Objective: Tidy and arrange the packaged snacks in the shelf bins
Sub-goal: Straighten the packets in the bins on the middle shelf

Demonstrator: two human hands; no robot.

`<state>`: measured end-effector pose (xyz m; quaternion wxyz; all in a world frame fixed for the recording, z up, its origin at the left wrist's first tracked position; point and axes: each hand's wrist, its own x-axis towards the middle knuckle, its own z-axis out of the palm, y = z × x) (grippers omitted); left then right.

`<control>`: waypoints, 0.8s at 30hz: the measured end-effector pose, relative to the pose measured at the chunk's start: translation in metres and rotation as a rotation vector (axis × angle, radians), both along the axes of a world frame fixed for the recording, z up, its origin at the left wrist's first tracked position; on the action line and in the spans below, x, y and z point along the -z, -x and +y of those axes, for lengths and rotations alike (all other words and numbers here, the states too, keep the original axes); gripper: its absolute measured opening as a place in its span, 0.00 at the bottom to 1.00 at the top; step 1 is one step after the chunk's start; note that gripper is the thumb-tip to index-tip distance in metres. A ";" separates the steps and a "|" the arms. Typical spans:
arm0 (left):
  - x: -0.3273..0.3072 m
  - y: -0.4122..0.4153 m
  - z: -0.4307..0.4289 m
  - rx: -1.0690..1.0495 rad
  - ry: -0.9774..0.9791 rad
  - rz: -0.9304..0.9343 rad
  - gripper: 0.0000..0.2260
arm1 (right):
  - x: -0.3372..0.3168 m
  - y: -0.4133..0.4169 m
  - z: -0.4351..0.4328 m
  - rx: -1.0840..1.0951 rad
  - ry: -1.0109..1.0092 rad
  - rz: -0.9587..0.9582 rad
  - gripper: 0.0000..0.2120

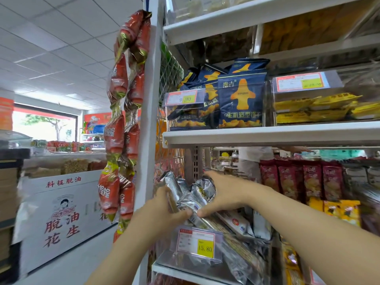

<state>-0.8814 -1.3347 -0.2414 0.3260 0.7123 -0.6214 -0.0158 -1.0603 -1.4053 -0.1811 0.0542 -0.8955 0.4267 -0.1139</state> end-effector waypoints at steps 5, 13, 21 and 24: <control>-0.005 0.009 -0.005 0.140 -0.058 0.110 0.44 | 0.001 -0.001 -0.006 0.014 -0.033 0.030 0.59; -0.007 0.006 -0.014 0.282 -0.027 0.291 0.51 | 0.007 0.009 -0.008 -0.061 -0.042 -0.177 0.56; -0.012 0.001 -0.020 0.350 0.195 0.244 0.42 | 0.008 0.003 -0.003 -0.099 -0.104 -0.399 0.47; -0.007 0.002 -0.016 0.304 0.207 0.169 0.31 | 0.006 0.004 0.001 -0.096 -0.083 -0.326 0.44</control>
